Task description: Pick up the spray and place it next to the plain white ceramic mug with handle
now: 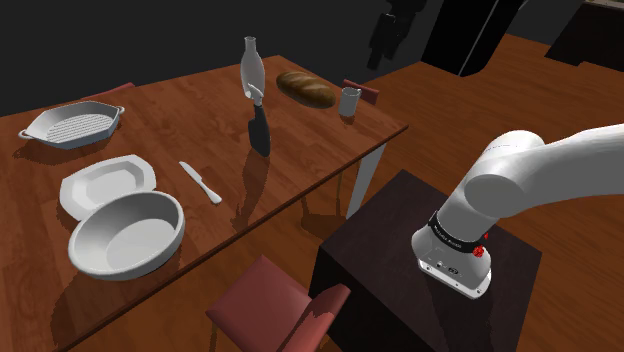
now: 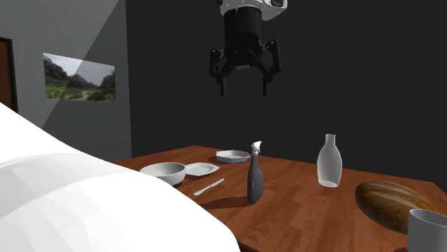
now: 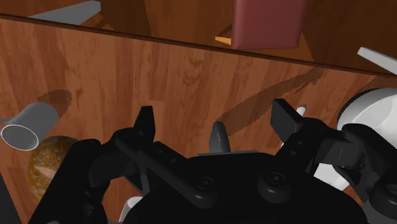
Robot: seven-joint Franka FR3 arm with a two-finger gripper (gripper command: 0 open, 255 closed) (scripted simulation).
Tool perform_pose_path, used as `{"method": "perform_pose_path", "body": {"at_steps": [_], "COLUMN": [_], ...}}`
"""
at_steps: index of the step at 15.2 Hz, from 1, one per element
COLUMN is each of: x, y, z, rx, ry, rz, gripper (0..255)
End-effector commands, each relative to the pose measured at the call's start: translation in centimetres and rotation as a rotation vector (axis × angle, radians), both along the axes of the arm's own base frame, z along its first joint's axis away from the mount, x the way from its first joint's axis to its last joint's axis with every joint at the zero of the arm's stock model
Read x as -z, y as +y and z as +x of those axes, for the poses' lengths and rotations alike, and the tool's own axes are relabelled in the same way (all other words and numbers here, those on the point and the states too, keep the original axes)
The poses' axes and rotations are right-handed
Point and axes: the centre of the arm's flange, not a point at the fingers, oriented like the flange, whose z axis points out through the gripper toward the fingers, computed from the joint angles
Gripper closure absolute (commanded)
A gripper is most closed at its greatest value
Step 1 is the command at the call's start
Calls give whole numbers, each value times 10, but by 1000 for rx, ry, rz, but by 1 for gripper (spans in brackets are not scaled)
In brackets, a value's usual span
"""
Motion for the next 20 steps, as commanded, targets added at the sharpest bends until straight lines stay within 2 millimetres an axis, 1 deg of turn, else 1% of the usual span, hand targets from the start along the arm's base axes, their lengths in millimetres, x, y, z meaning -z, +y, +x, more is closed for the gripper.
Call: {"method": "perform_pose_path", "body": {"at_steps": [1, 11, 20], "x": [0, 49, 96], "y": [0, 48, 86], "z": [0, 118, 225], "rx": [0, 44, 84], "ry": [0, 29, 56], "rz": [0, -10, -19], "gripper": [0, 0, 0]}}
